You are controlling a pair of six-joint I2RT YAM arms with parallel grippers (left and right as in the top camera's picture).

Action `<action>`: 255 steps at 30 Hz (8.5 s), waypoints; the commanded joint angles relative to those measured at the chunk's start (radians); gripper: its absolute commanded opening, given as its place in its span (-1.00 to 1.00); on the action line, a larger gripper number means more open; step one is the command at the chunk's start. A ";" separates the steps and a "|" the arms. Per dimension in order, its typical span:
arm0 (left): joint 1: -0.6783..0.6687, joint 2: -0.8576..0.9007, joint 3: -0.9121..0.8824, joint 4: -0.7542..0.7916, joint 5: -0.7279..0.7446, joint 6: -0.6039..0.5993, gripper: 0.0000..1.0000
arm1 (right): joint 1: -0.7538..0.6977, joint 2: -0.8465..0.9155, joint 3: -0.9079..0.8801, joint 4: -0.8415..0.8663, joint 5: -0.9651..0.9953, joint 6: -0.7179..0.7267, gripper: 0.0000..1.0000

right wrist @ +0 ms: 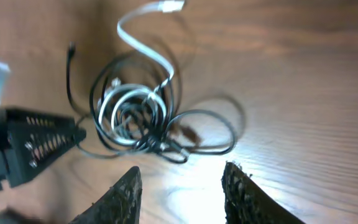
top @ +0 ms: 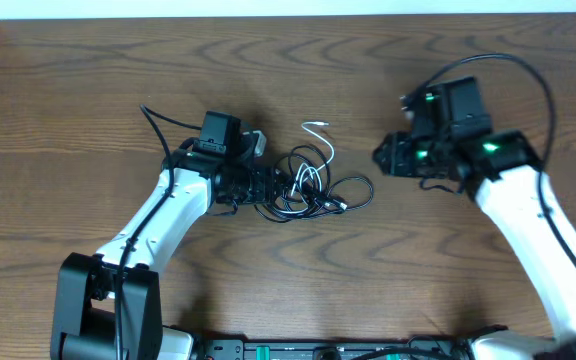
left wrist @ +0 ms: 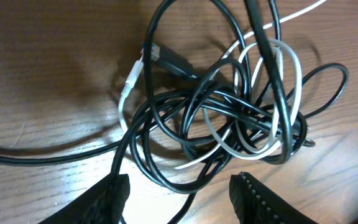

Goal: Untangle cables

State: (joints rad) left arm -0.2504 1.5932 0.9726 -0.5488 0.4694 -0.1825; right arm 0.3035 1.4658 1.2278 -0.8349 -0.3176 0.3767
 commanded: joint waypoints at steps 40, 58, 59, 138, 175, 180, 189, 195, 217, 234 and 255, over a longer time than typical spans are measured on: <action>0.003 0.000 -0.004 -0.084 0.009 0.033 -0.68 | 0.429 0.393 0.005 0.331 0.259 0.102 -0.57; 0.003 0.000 -0.004 -0.091 0.010 0.033 -0.13 | 0.431 0.449 -0.019 0.350 0.304 0.102 -0.66; 0.003 0.000 -0.004 -0.091 0.010 0.033 -0.08 | 0.430 0.454 -0.019 0.352 0.304 0.102 -0.79; 0.003 0.322 -0.004 0.468 0.496 -0.101 -0.30 | 0.276 0.397 -0.018 0.232 0.236 0.256 -0.98; 0.091 0.054 -0.003 0.229 0.184 -0.009 -0.85 | 0.177 0.397 -0.018 0.149 0.266 0.364 -0.98; 0.103 -0.076 -0.003 0.213 0.183 -0.010 -0.85 | 0.154 0.397 -0.018 0.148 0.266 0.363 -0.98; 0.104 -0.242 -0.002 0.221 0.180 -0.029 -0.85 | 0.148 0.397 -0.018 0.138 0.267 0.363 -0.98; 0.130 -0.355 0.000 0.236 0.078 -0.098 -0.85 | 0.140 0.397 -0.018 0.123 0.274 0.375 -0.98; 0.196 -0.449 0.002 0.213 -0.391 -0.418 -0.85 | -0.006 0.397 -0.018 0.028 0.288 0.397 -0.98; 0.129 -0.263 0.002 0.248 0.073 -0.262 -0.39 | -0.042 0.397 -0.018 0.038 0.210 0.393 -0.98; 0.011 0.211 0.002 0.608 0.335 -0.263 0.10 | -0.009 0.397 -0.018 0.046 0.209 0.393 -0.98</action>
State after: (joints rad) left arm -0.2199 1.7786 0.9562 0.0425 0.7879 -0.4656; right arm 0.2825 1.8629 1.2148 -0.7887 -0.1043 0.7738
